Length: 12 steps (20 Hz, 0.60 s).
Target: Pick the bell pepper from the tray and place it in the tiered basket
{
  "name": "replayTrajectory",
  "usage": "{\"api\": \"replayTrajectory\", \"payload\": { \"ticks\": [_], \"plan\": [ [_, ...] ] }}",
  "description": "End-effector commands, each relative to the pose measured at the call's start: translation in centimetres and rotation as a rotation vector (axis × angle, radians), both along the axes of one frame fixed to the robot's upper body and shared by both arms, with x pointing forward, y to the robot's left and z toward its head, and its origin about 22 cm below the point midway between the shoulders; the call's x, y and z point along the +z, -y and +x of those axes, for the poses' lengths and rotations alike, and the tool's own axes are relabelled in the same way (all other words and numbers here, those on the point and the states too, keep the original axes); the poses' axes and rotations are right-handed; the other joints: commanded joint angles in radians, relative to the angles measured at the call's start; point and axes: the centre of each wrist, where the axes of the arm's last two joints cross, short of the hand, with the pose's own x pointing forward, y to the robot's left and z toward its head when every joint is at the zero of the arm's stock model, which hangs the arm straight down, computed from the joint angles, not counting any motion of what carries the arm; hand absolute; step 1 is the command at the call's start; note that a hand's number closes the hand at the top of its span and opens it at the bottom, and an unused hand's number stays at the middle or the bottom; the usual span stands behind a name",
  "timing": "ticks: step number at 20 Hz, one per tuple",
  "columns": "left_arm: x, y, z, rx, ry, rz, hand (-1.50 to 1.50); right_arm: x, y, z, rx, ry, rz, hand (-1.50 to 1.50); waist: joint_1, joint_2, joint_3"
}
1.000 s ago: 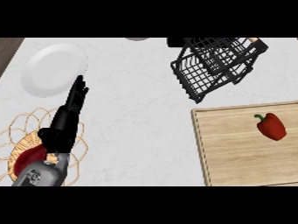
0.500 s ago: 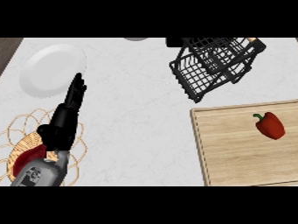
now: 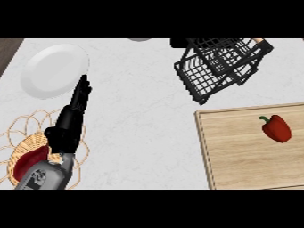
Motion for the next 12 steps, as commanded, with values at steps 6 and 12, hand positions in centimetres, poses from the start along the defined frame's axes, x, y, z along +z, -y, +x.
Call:
{"api": "replayTrajectory", "payload": {
  "ticks": [6,12],
  "plan": [
    [0.9,-0.6,1.0,-0.005,0.006,-0.01,0.0,-1.4,-1.6,-0.8,0.114,-0.092,-0.241,-1.5,0.016,0.008,0.001],
    [0.1,1.0,-0.3,-0.013,0.01,0.002,0.0,-1.8,-2.0,-1.7,0.089,-0.047,-0.285,-1.5,0.012,-0.002,0.001]
  ]
}}
